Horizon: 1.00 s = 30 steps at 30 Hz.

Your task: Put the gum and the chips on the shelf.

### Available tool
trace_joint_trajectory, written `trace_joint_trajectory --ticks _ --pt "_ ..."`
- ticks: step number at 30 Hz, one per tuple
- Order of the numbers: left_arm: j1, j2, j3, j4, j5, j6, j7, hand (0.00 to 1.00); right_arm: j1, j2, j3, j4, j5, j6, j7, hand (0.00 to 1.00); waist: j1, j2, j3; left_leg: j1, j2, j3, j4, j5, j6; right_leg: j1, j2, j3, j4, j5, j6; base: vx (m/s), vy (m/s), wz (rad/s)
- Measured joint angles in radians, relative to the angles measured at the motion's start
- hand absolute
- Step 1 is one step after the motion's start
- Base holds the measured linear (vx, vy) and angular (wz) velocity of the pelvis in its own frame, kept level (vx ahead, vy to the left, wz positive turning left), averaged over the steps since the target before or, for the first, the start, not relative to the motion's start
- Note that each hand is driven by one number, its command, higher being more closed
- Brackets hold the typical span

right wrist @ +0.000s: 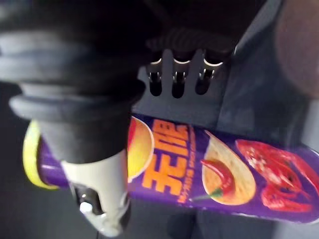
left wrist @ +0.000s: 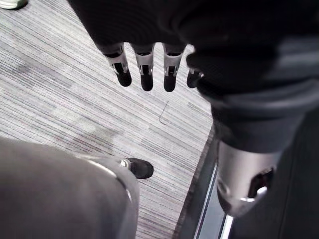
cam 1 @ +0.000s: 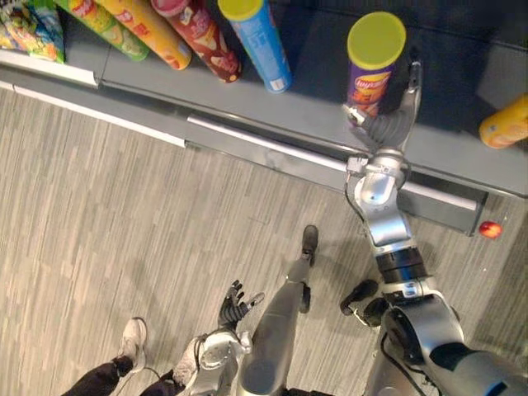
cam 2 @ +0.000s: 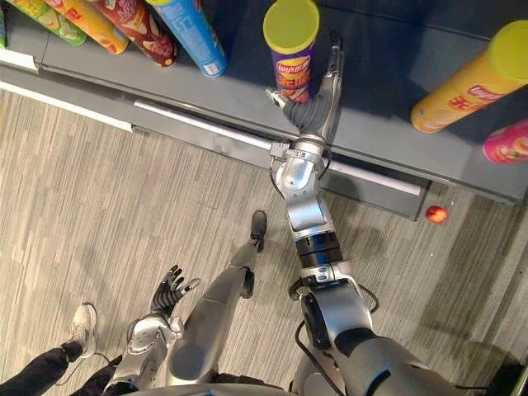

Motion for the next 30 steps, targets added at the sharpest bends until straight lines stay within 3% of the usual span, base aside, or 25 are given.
trace_joint_trajectory --ticks 6,9,12,14,17,19,23,30 --pt "-0.001 -0.013 0.01 0.046 0.0 0.009 0.001 0.0 0.038 0.022 0.009 0.035 0.031 -0.006 0.003 0.0 -0.021 -0.007 -0.03 0.056 0.009 0.011 -0.012 -0.009 -0.008 0.057 0.012 -0.001 -0.031 0.006 0.009 -0.02 -0.055 -0.1" --pt "-0.009 -0.014 0.034 0.077 0.006 0.013 0.001 0.0 0.077 0.04 0.067 0.036 0.035 -0.007 0.01 0.0 -0.028 -0.029 -0.042 0.086 0.024 0.035 -0.011 -0.021 -0.009 0.083 0.028 0.013 -0.056 0.016 0.018 0.0 -0.042 -0.27" --pt "-0.022 -0.025 0.061 0.109 0.05 0.022 0.006 0.0 0.137 0.049 0.098 0.036 0.036 -0.016 0.036 0.0 -0.034 -0.034 -0.045 0.143 0.04 0.047 -0.01 -0.03 -0.006 0.146 0.055 0.024 -0.1 0.032 0.02 0.02 -0.057 -0.24" --pt "-0.022 -0.027 0.088 0.137 0.079 0.024 0.009 0.0 0.201 0.077 0.142 0.036 0.036 -0.033 0.053 0.0 -0.056 -0.05 -0.061 0.186 0.05 0.065 -0.002 -0.049 -0.008 0.188 0.07 0.039 -0.127 0.041 0.025 0.03 -0.047 -0.28" --pt "-0.023 -0.029 0.099 0.173 0.116 0.031 0.013 0.0 0.284 0.084 0.196 0.035 0.042 -0.037 0.081 0.0 -0.065 -0.068 -0.097 0.216 0.069 0.085 0.006 -0.07 -0.012 0.23 0.099 0.049 -0.177 0.058 0.025 0.04 -0.034 -0.29" --pt "-0.026 -0.019 0.1 0.216 0.144 0.031 0.019 0.0 0.378 0.102 0.234 0.034 0.048 -0.05 0.113 0.0 -0.083 -0.087 -0.131 0.256 0.08 0.089 -0.001 -0.082 -0.018 0.278 0.123 0.058 -0.225 0.071 0.029 0.07 -0.035 -0.21" --pt "-0.057 -0.001 0.1 0.319 0.209 0.049 0.026 0.0 0.496 0.084 0.27 0.042 0.066 -0.075 0.202 0.0 -0.109 -0.098 -0.187 0.314 0.099 0.089 -0.042 -0.081 -0.018 0.357 0.179 0.065 -0.35 0.128 0.036 0.07 -0.013 -0.15" --pt "-0.062 0.005 0.143 0.404 0.298 0.057 0.029 0.0 0.704 0.02 0.315 0.09 0.086 -0.105 0.357 0.0 -0.129 -0.135 -0.251 0.436 0.096 0.145 -0.128 -0.08 -0.016 0.461 0.217 0.128 -0.499 0.195 0.057 0.06 0.034 -0.27"
